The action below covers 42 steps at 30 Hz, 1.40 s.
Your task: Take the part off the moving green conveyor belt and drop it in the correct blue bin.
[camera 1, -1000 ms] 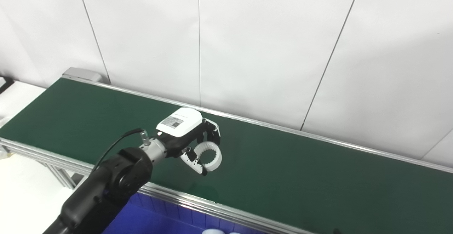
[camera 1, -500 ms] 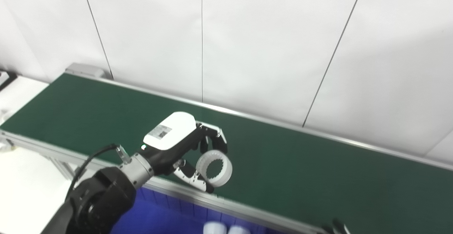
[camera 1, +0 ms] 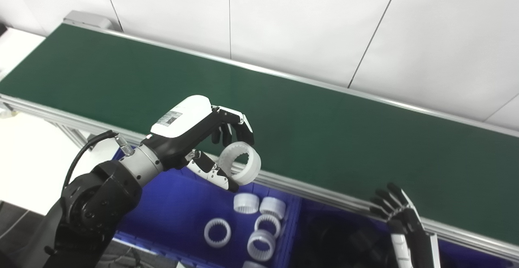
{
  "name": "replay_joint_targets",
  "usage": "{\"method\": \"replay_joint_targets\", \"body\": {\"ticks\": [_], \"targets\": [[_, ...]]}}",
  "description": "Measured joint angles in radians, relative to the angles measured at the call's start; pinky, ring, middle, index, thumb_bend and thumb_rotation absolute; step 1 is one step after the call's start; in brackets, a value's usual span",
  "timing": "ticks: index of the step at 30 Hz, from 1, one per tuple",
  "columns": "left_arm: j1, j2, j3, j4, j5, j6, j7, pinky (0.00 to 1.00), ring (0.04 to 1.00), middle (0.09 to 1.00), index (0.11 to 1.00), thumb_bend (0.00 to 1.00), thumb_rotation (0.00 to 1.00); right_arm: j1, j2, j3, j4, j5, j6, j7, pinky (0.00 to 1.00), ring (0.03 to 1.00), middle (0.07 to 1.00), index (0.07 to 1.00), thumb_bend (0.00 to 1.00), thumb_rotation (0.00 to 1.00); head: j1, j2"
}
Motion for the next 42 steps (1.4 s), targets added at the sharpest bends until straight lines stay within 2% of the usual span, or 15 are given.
{"method": "replay_joint_targets", "body": {"ticks": [6, 12, 16, 23, 26, 31, 34, 39, 42], "targets": [[0.001, 0.000, 0.001, 0.014, 0.000, -0.002, -0.005, 0.35, 0.403, 0.465, 0.520, 0.47, 0.00, 0.010, -0.012, 0.003, -0.026, 0.012, 0.021, -0.004, 0.68, 0.751, 0.788, 0.858, 0.67, 0.74, -0.006, 0.006], [0.003, -0.002, 0.000, 0.085, -0.029, -0.004, -0.004, 0.36, 0.413, 0.481, 0.500, 0.48, 0.00, 0.018, -0.013, 0.007, -0.029, 0.018, 0.027, -0.004, 0.67, 0.747, 0.786, 0.858, 0.68, 0.75, -0.005, -0.011], [0.016, -0.009, -0.030, 0.161, -0.051, -0.020, 0.001, 0.37, 0.418, 0.480, 0.500, 0.48, 0.00, 0.018, -0.013, 0.008, -0.029, 0.018, 0.027, -0.004, 0.67, 0.743, 0.784, 0.856, 0.67, 0.74, -0.006, -0.020], [0.028, -0.038, -0.065, 0.406, -0.094, -0.134, 0.077, 0.40, 0.444, 0.484, 0.491, 0.48, 0.00, 0.019, -0.013, 0.015, -0.029, 0.020, 0.027, -0.004, 0.67, 0.745, 0.783, 0.855, 0.67, 0.73, -0.012, -0.029], [0.037, -0.042, -0.067, 0.472, -0.095, -0.166, 0.108, 0.42, 0.456, 0.487, 0.485, 0.48, 0.00, 0.025, -0.013, 0.015, -0.029, 0.021, 0.027, -0.004, 0.67, 0.743, 0.782, 0.855, 0.67, 0.73, -0.020, -0.026], [0.054, -0.059, -0.069, 0.518, -0.102, -0.205, 0.153, 0.44, 0.469, 0.500, 0.469, 0.48, 0.00, 0.036, -0.013, 0.015, -0.029, 0.021, 0.027, -0.005, 0.67, 0.747, 0.784, 0.854, 0.68, 0.73, -0.014, -0.025], [0.056, -0.058, -0.078, 0.529, -0.104, -0.216, 0.159, 0.40, 0.461, 0.493, 0.477, 0.48, 0.00, 0.035, -0.014, 0.015, -0.030, 0.020, 0.027, -0.005, 0.67, 0.741, 0.779, 0.849, 0.66, 0.73, -0.014, -0.022], [0.047, -0.026, -0.107, 0.521, -0.075, -0.226, 0.145, 0.36, 0.438, 0.489, 0.499, 0.48, 0.00, 0.035, -0.019, 0.015, -0.046, 0.022, 0.027, -0.004, 0.67, 0.746, 0.782, 0.854, 0.67, 0.73, -0.018, -0.017], [0.029, -0.005, -0.130, 0.501, -0.052, -0.223, 0.124, 0.40, 0.431, 0.481, 0.505, 0.48, 0.00, 0.035, -0.021, 0.016, -0.046, 0.022, 0.027, -0.004, 0.67, 0.742, 0.779, 0.853, 0.66, 0.73, -0.018, -0.017]]}}
